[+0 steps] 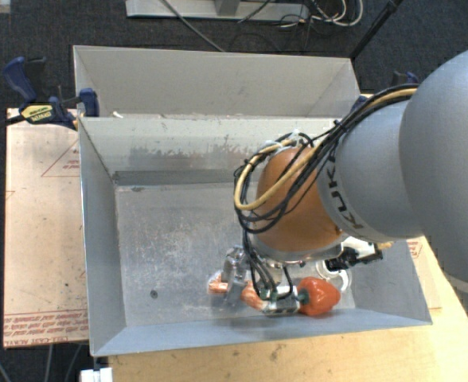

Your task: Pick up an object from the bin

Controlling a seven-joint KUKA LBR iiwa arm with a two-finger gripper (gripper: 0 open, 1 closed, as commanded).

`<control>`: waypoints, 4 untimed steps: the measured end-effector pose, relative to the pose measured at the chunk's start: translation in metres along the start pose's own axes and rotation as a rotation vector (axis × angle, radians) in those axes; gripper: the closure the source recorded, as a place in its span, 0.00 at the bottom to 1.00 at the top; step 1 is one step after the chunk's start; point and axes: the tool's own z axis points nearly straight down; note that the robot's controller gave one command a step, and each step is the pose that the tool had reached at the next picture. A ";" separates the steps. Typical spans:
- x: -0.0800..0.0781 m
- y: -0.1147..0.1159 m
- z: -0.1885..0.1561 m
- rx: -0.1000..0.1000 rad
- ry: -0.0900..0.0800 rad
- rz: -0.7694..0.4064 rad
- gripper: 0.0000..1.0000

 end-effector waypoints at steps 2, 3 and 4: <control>0.000 0.000 -0.026 -0.001 -0.001 0.000 1.00; 0.000 0.000 -0.040 0.000 0.000 -0.001 1.00; 0.000 0.000 -0.056 -0.001 -0.002 -0.001 1.00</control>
Offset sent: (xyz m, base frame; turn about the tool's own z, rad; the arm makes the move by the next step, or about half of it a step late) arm 0.0000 -0.0001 0.0585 0.0000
